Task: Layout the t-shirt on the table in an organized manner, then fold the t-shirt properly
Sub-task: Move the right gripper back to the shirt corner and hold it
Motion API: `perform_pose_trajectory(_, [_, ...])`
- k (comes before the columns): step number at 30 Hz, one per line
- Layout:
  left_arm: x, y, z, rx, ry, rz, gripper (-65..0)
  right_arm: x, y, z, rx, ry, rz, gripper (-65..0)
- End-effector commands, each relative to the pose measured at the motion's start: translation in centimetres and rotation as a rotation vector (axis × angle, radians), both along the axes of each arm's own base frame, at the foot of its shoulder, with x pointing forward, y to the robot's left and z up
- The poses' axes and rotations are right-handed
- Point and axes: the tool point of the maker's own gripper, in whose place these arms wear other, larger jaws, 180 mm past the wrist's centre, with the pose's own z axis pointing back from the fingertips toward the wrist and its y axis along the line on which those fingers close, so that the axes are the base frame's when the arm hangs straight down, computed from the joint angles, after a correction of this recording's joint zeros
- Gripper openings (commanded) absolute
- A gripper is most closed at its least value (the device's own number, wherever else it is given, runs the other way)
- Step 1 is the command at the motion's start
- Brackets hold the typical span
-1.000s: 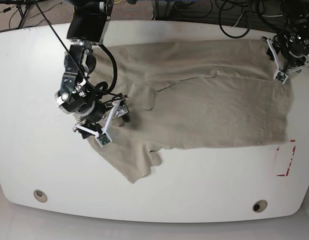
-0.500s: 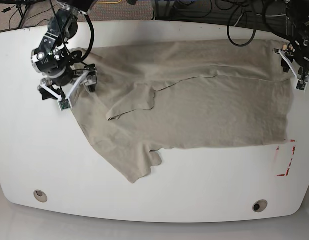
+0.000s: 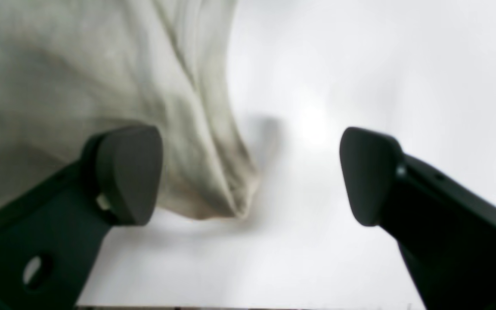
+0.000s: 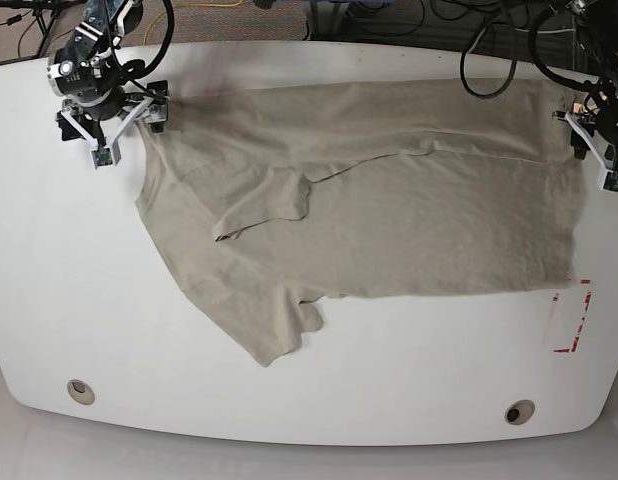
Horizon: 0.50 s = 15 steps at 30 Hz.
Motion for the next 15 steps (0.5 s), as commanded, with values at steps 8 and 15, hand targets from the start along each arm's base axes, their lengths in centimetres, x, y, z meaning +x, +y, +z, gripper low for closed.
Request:
perform_pose_trajectory(8, [0.4,1.0,1.5,0.027,-0.047,0.011,-36.5,-1.0,0.7,-2.5,0.075,0.043,-0.026,-21.2])
perform_pose_trajectory(15, [-0.2,2.1,2.0,0.035,-0.059,0.053,-36.2,-0.9,0.9,-2.7,0.084,0.032,-0.023,-37.3])
